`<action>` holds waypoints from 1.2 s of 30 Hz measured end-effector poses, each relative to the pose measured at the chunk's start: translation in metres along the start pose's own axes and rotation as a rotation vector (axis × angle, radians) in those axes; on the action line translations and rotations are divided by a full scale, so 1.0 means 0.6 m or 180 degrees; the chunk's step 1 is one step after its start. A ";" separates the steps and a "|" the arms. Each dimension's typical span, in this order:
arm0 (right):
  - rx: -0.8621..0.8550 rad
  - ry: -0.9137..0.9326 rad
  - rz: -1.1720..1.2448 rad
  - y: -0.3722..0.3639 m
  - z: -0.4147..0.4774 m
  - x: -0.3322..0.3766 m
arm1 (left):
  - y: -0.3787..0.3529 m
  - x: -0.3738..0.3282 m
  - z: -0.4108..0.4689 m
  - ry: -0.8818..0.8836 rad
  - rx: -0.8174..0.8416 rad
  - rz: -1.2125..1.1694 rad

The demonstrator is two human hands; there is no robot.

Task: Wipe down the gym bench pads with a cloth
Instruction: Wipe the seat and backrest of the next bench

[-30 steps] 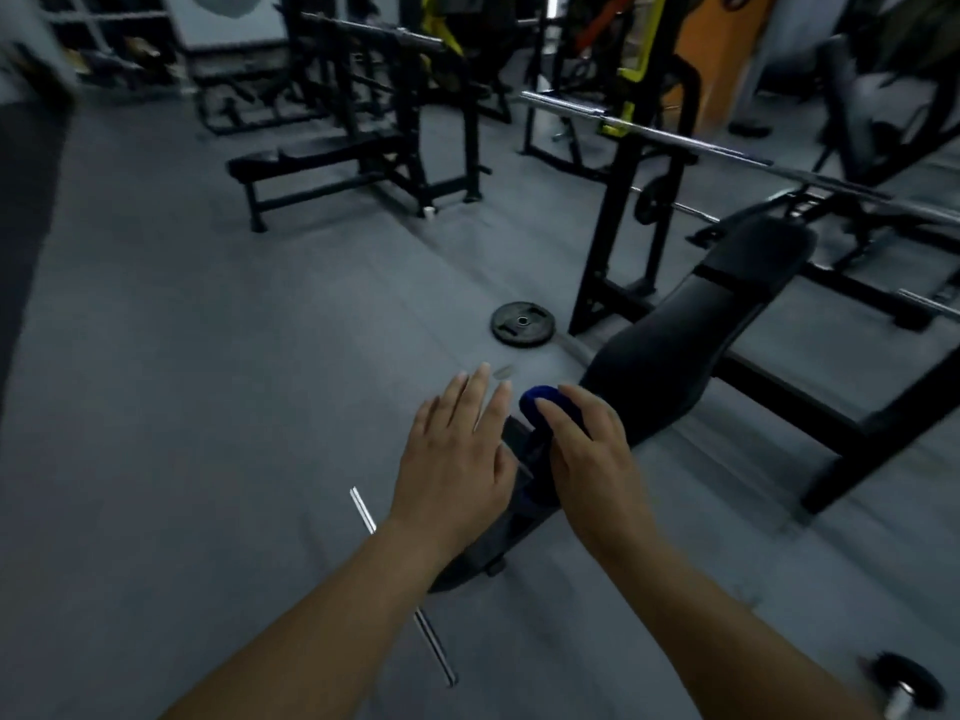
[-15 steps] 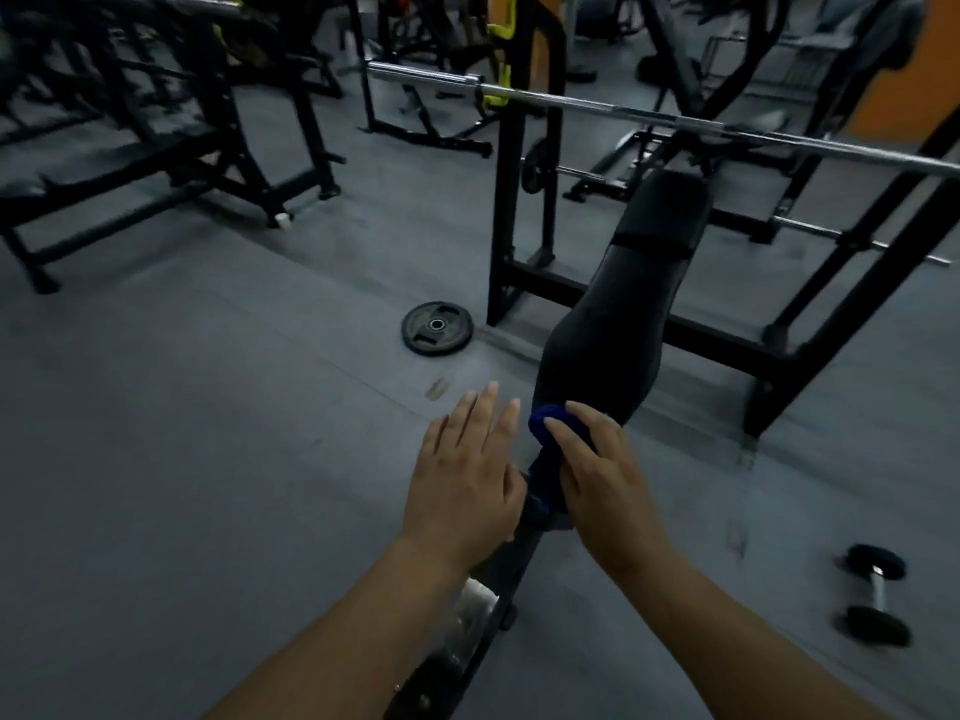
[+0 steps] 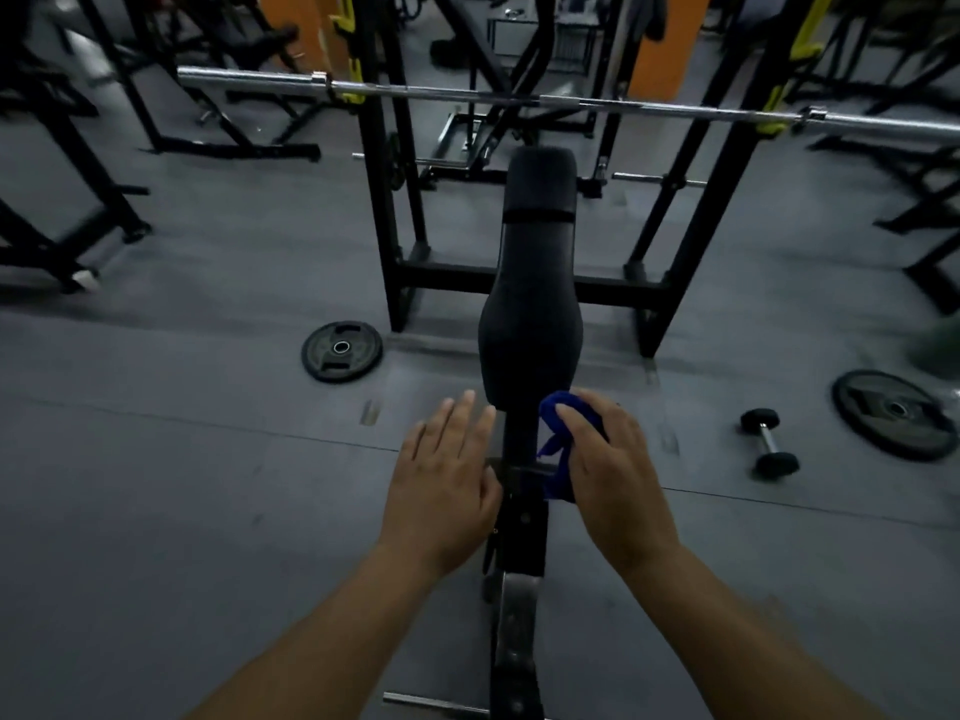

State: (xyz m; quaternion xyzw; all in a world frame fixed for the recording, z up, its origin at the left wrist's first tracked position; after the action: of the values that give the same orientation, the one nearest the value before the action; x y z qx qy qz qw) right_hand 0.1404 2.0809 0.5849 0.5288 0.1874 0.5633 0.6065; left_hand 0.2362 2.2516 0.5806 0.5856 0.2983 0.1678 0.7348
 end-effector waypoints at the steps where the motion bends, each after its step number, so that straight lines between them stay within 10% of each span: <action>1: -0.0048 -0.0057 0.0014 0.000 -0.006 0.009 | 0.007 0.005 -0.005 -0.0041 -0.0028 0.0011; 24: -0.0320 -0.1336 -0.0401 -0.232 0.050 0.304 | 0.052 0.374 0.077 -0.1211 0.0392 -0.0385; 36: -0.0610 -0.2237 -0.0470 -0.271 0.124 0.215 | -0.030 0.392 0.232 -0.1677 0.0831 -0.0437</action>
State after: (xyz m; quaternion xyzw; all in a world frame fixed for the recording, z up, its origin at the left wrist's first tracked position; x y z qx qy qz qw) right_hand 0.3184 2.1940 0.5215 0.6158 -0.0483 0.3172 0.7196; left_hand 0.5025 2.2812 0.5253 0.6770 0.1554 -0.0797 0.7150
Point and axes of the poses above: each hand's wrist, its own z-axis towards the middle knuckle, its own y-axis out of the back of the hand, x = y × z, the point moved 1 cm from there along z, towards the middle knuckle, and after that the axes turned 6 degrees about -y, right-handed, at the moved point
